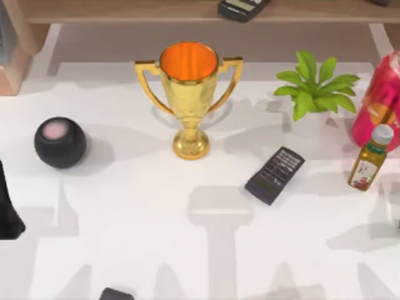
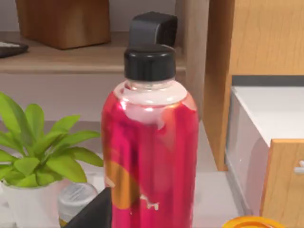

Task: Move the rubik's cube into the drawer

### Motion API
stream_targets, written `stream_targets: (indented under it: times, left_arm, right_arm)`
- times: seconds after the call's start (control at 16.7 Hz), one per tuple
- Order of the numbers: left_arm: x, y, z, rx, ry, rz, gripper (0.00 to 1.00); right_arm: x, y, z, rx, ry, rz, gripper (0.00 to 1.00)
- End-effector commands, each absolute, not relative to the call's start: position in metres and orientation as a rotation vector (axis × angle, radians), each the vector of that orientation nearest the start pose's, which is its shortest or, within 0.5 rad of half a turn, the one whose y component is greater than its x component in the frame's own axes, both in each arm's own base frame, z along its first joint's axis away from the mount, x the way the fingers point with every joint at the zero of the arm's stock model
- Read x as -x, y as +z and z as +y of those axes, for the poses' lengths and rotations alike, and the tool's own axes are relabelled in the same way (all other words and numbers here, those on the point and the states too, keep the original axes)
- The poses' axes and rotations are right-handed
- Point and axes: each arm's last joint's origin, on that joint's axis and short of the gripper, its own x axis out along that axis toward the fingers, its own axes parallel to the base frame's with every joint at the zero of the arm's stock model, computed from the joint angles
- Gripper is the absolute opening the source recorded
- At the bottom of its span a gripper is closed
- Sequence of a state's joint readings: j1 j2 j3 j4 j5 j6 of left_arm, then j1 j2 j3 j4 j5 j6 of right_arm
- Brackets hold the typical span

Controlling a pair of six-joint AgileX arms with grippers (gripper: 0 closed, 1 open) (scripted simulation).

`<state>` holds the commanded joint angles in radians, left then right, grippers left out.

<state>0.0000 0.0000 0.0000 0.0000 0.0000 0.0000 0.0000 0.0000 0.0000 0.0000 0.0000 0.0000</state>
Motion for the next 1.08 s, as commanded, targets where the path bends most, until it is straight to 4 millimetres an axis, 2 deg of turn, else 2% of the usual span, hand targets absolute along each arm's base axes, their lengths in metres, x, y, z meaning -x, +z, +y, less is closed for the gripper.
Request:
stream_targets:
  times: [0.18,0.3,0.48,0.6,0.78,0.96,1.08]
  left_arm:
    - [-0.106,0.160,-0.001,0.000,0.000,0.000,1.00]
    - [-0.106,0.160,-0.001,0.000,0.000,0.000,1.00]
    - [-0.106,0.160,-0.001,0.000,0.000,0.000,1.00]
    - [-0.106,0.160,-0.001,0.000,0.000,0.000,1.00]
    - [-0.106,0.160,-0.001,0.000,0.000,0.000,1.00]
    - [-0.106,0.160,-0.001,0.000,0.000,0.000,1.00]
    - [-0.106,0.160,-0.001,0.000,0.000,0.000,1.00]
  right_arm:
    - [-0.106,0.163,-0.001,0.000,-0.001,-0.002,1.00]
    - [-0.106,0.178,0.000,0.001,-0.003,-0.008,1.00]
    - [-0.113,0.220,0.003,0.001,-0.010,-0.018,1.00]
    - [-0.126,0.255,0.007,0.002,-0.015,-0.014,1.00]
    - [-0.165,0.310,0.017,0.004,-0.023,0.001,1.00]
    - [-0.221,0.356,0.036,0.006,-0.027,0.010,1.00]
    - [-0.263,0.375,0.054,0.006,-0.027,0.015,1.00]
